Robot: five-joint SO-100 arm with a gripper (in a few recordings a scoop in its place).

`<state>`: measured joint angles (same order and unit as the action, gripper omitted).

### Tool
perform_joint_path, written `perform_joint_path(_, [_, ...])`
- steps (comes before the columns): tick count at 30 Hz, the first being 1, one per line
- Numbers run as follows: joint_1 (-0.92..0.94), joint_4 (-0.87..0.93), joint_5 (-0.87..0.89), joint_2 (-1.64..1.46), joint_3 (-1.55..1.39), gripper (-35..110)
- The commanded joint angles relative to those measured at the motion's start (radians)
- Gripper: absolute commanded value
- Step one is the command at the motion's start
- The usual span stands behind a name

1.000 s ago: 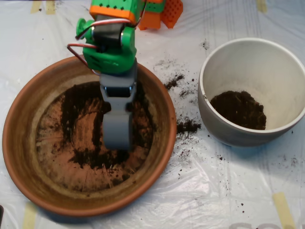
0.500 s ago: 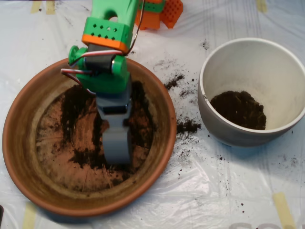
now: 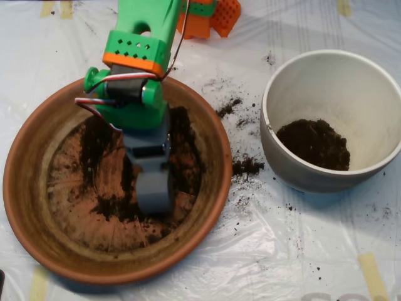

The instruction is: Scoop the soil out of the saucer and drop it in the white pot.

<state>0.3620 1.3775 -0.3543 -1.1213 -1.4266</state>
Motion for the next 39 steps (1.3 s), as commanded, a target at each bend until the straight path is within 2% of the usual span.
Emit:
perform_joint_path(1, [0.031,-0.002,-0.014,-0.098,-0.069,37])
perform_joint_path(9, [0.029,-0.095,-0.037,-0.314,-0.299,35])
perform_joint_path(14, [0.06,-0.147,-0.051,-0.425,-0.396,21])
perform_joint_path(24, [0.133,-0.285,-0.109,-0.563,-0.534,22])
perform_joint_path(33, [0.084,-0.43,-0.132,-0.511,-0.618,23])
perform_joint_path(39, [0.055,-0.423,-0.144,-0.471,-0.617,21])
